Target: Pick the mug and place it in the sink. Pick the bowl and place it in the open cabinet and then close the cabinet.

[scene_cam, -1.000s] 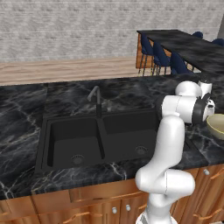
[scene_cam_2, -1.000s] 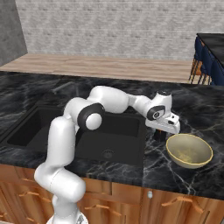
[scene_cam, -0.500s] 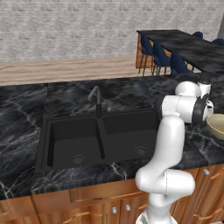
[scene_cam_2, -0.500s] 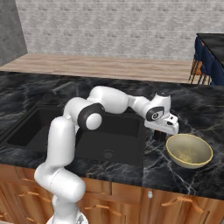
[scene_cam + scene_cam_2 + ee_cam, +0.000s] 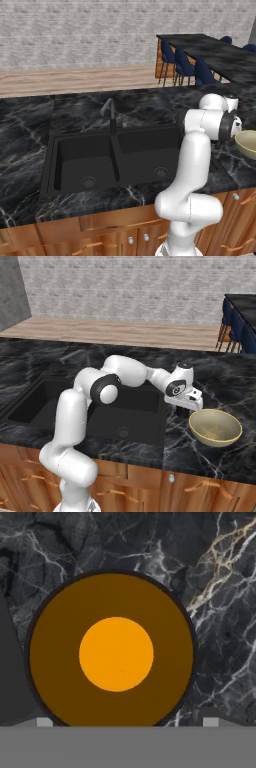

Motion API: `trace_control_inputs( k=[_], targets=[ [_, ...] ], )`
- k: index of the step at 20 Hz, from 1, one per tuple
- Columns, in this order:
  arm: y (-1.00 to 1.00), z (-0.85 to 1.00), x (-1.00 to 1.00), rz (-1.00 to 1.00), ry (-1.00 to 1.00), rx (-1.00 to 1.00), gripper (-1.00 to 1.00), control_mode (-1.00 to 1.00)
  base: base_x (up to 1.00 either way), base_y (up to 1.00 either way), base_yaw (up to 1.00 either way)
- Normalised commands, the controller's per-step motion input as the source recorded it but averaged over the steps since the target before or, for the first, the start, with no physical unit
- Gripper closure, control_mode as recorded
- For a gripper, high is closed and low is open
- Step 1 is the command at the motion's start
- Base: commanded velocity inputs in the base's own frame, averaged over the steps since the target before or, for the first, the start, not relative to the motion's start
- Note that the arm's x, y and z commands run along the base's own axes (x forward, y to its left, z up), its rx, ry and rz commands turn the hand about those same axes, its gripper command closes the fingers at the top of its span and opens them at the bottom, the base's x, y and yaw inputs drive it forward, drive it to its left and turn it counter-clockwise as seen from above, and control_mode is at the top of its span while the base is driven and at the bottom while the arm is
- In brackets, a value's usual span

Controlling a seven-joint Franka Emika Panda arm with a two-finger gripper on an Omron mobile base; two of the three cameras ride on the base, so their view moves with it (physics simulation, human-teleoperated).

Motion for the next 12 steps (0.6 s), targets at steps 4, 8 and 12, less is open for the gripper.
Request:
trace_control_inputs(
  k=[4, 8, 12],
  targets=[
    [0.00, 0.00, 0.07, 0.00, 0.00, 0.00, 1.00, -1.00, 0.00, 0.00, 0.00],
    [0.00, 0.00, 0.00, 0.00, 0.00, 0.00, 1.00, -1.00, 0.00, 0.00, 0.00],
    [0.00, 0.00, 0.07, 0.00, 0.00, 0.00, 1.00, -1.00, 0.00, 0.00, 0.00]
  ],
)
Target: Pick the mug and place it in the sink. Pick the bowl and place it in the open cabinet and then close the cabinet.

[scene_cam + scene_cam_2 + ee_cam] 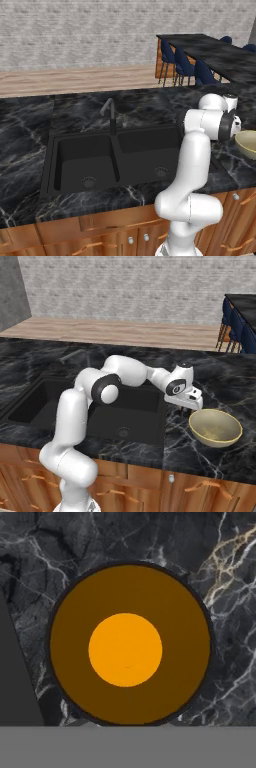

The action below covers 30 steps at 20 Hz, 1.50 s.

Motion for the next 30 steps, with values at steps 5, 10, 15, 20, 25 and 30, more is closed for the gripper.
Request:
trace_control_inputs(
  k=[5, 10, 15, 20, 25, 30],
  targets=[
    [0.11, 0.07, 0.01, 0.00, -0.01, 0.00, 1.00, -1.00, 0.00, 0.00, 0.00],
    [0.42, 0.61, -0.02, 0.00, -0.11, 0.03, 1.00, -1.00, 0.00, 0.00, 0.00],
    [0.62, 0.55, -0.09, 0.04, -0.11, 0.00, 1.00, -1.00, 0.00, 0.00, 0.00],
    [0.96, 0.00, -0.02, 0.13, 0.01, -0.03, 1.00, -1.00, 0.00, 0.00, 0.00],
    [1.00, 0.00, 0.00, 0.18, 0.09, -0.12, 1.00, -1.00, 0.00, 0.00, 0.00],
    [0.89, -0.08, 0.00, 0.07, 0.07, -0.07, 1.00, -1.00, 0.00, 0.00, 0.00]
  ],
)
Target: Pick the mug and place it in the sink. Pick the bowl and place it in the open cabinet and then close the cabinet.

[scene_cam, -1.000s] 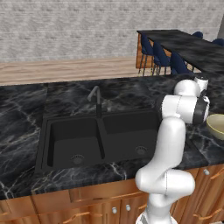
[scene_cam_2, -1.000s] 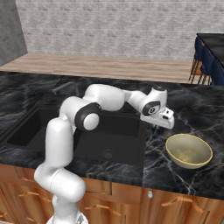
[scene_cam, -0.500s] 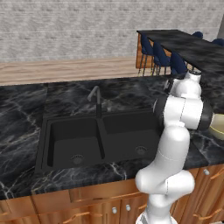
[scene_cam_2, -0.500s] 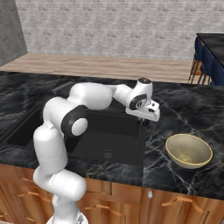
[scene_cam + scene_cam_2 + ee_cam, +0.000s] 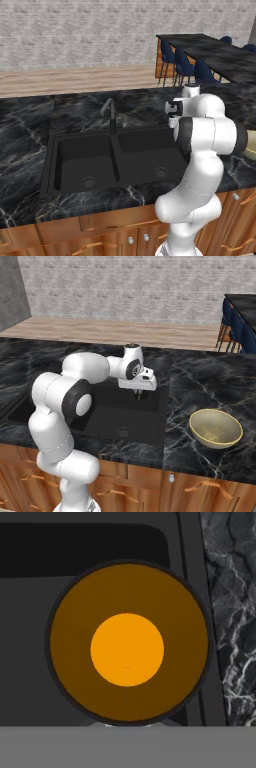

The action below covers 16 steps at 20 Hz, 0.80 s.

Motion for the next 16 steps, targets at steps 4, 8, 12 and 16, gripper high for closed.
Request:
trace_control_inputs(
  k=[4, 8, 12, 16],
  targets=[
    [0.34, -0.48, 0.10, 0.00, 0.00, 0.00, 1.00, -1.00, 0.00, 0.00, 0.00],
    [0.00, -0.36, 0.49, -0.04, 0.00, 0.00, 1.00, -1.00, 0.00, 0.00, 0.00],
    [0.00, -0.56, 0.49, -0.06, 0.05, 0.00, 1.00, -1.00, 0.00, 0.00, 0.00],
    [0.01, -0.67, 0.32, -0.03, 0.14, 0.00, 1.00, -1.00, 0.00, 0.00, 0.00]
  ],
)
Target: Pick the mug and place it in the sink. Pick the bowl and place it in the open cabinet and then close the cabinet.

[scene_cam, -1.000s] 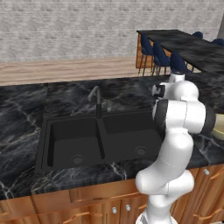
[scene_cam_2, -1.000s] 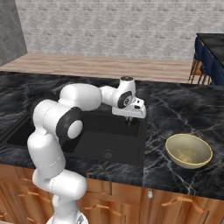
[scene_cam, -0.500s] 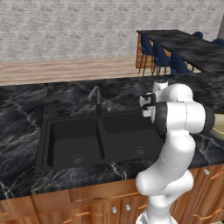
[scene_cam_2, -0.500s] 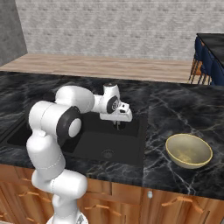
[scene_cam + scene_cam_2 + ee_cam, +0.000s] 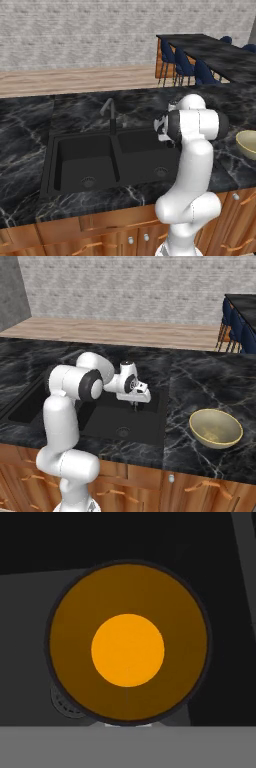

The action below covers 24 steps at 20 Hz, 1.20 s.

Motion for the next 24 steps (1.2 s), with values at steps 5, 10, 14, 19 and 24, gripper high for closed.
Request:
trace_control_inputs(
  k=[5, 10, 14, 19, 24],
  targets=[
    [0.04, -0.72, 0.03, -0.04, 0.16, 0.00, 1.00, -1.00, 0.00, 0.00, 0.00],
    [0.04, -0.51, 0.04, -0.03, 0.06, 0.00, 1.00, -1.00, 0.00, 0.00, 0.00],
    [0.01, -0.35, 0.09, -0.02, -0.01, 0.00, 1.00, -1.00, 0.00, 0.00, 0.00],
    [0.00, -0.42, 0.20, -0.02, -0.02, 0.00, 1.00, -1.00, 0.00, 0.00, 0.00],
    [0.00, -0.41, 0.13, -0.01, -0.04, 0.00, 1.00, -1.00, 0.00, 0.00, 0.00]
  ],
)
